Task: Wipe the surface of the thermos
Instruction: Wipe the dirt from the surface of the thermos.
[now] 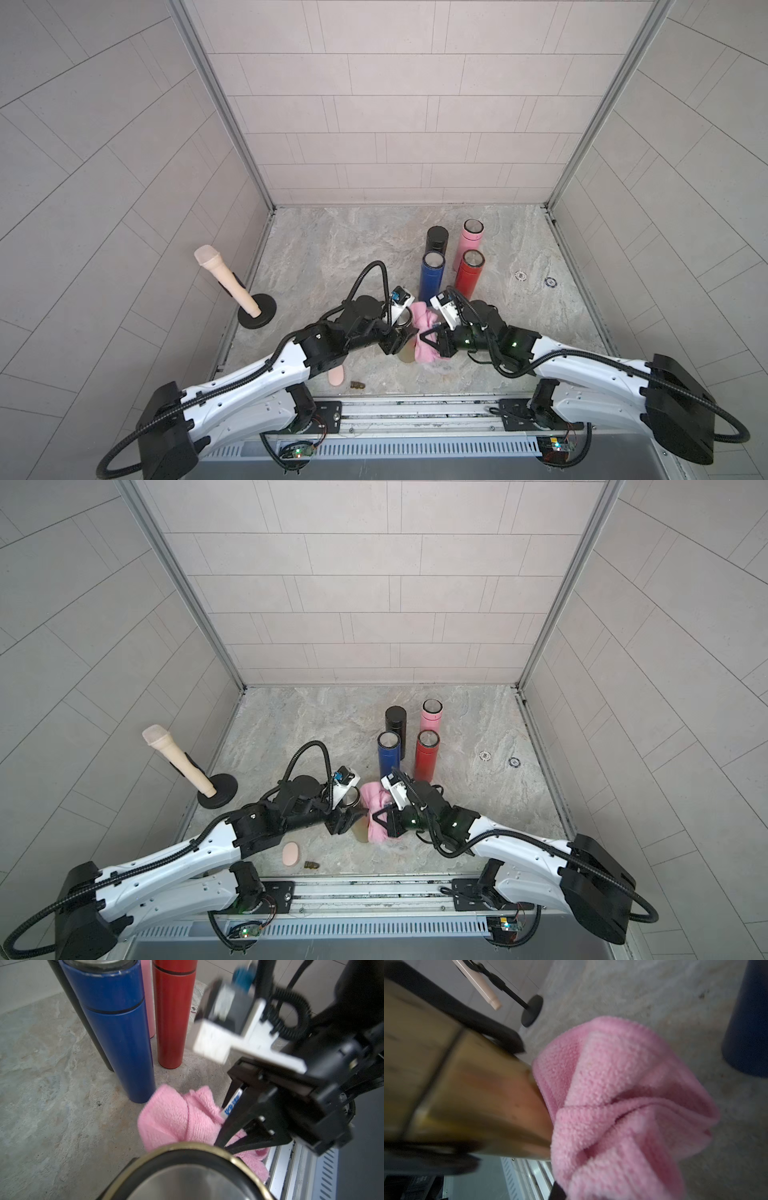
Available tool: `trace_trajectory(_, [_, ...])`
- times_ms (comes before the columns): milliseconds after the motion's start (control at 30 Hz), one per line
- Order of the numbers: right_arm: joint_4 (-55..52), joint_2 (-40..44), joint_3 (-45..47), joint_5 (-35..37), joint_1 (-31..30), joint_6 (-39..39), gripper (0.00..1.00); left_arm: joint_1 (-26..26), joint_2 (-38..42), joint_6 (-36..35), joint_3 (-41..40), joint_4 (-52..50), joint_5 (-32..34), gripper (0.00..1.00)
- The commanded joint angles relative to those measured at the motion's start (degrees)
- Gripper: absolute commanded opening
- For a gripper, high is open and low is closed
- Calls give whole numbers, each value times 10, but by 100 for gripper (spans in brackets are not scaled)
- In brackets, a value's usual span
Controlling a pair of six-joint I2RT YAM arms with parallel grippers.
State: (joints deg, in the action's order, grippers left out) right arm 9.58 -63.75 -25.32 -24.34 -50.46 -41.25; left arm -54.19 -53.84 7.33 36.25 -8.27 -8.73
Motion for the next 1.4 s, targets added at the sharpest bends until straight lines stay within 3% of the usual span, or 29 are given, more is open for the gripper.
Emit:
trace_trajectory(0, [35, -11, 2, 23, -12, -13, 0, -4, 4, 63, 43, 25, 34, 0])
trace_trajectory(167, [30, 10, -23, 46, -50, 13, 0, -15, -23, 166, 106, -51, 166, 0])
trace_trajectory(433, [60, 31, -80, 72, -111, 71, 0, -88, -78, 252, 206, -184, 320, 0])
trace_trajectory(767, [167, 18, 32, 236, -130, 62, 0, -88, -96, 388, 237, -232, 368, 0])
trace_trajectory(933, [202, 6, 9, 252, -159, 109, 0, -88, -105, 432, 228, -208, 373, 0])
trace_trajectory(1200, [244, -19, -72, 251, -197, 155, 0, -87, -107, 432, 204, -143, 356, 0])
trace_trajectory(1367, [254, -49, -40, 353, -197, 112, 0, -87, -100, 402, 206, -138, 338, 0])
